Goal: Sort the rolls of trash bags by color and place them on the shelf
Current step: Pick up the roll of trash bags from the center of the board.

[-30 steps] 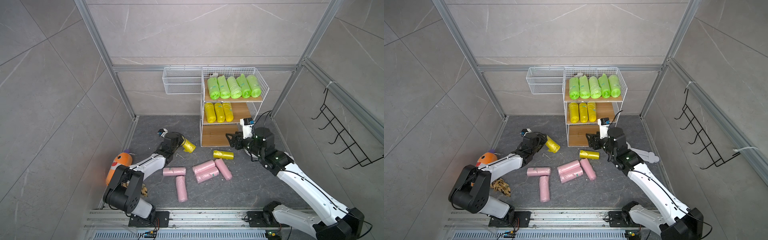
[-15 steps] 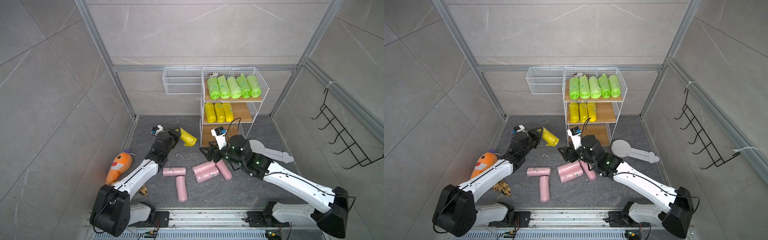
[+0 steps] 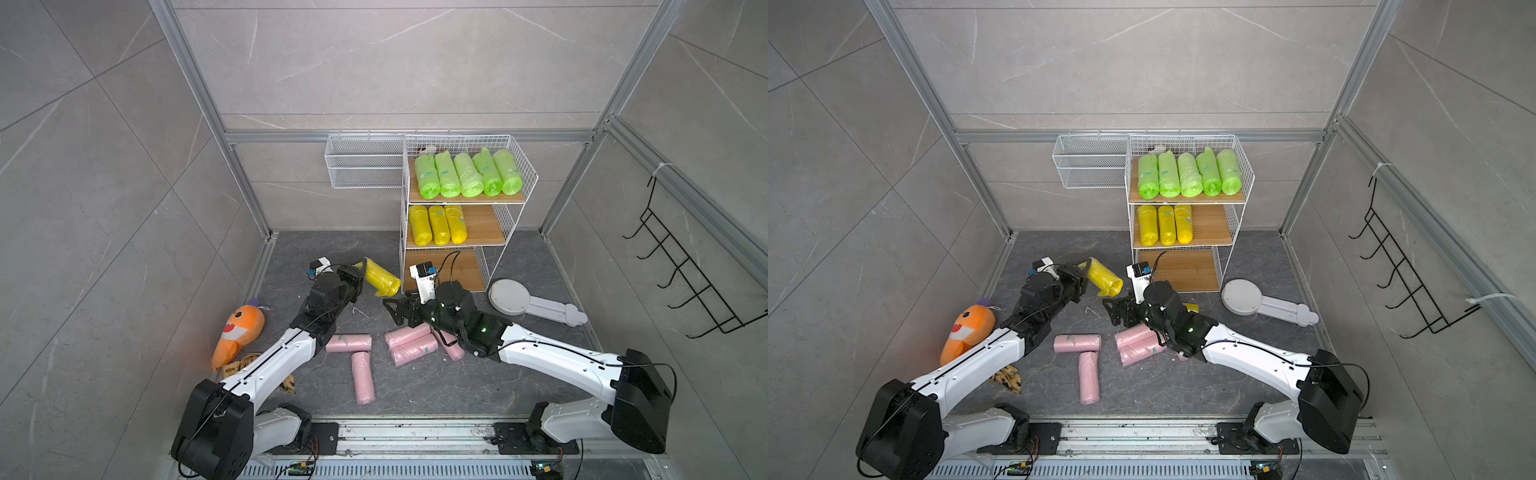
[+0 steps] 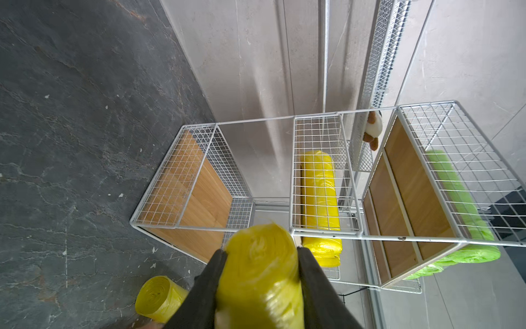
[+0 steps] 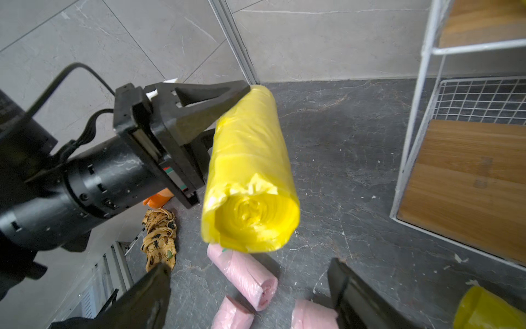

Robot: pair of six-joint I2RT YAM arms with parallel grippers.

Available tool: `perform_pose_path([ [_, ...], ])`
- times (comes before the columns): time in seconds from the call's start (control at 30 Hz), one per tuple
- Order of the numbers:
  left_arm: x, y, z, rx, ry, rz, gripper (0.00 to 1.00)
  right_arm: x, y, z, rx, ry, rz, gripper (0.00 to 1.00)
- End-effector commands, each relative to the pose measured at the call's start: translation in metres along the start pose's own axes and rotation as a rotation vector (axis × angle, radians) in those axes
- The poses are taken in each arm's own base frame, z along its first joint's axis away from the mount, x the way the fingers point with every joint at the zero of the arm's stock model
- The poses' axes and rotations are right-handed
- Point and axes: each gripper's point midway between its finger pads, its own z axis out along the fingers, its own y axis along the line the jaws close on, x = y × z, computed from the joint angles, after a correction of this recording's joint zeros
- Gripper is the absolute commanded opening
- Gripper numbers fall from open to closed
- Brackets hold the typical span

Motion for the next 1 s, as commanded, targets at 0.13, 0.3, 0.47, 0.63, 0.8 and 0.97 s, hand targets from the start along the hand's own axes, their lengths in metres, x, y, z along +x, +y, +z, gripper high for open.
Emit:
perform_pose_path([
  [0.13,0.002,-0.04,-0.012,0.148,0.012,-0.045,0.09,-0.029,0.005,0.016,-0.029,-0.101,0.055,0.9],
  [0.3,0.005,-0.04,-0.012,0.15,0.02,-0.049,0.09,-0.038,0.007,0.022,-0.062,-0.122,0.07,0.85],
  [0.47,0.006,-0.041,-0.013,0.153,0.025,-0.051,0.09,-0.045,0.01,0.026,-0.076,-0.128,0.072,0.69],
  [0.63,0.006,-0.041,-0.013,0.154,0.024,-0.052,0.09,-0.045,0.009,0.03,-0.079,-0.119,0.084,0.48],
  [0.8,0.006,-0.04,-0.012,0.151,0.021,-0.051,0.24,-0.048,0.007,0.025,-0.073,-0.124,0.094,0.35],
  [0.97,0.006,-0.034,-0.011,0.118,0.013,-0.002,0.59,-0.055,-0.005,0.011,-0.048,-0.134,0.098,0.32],
])
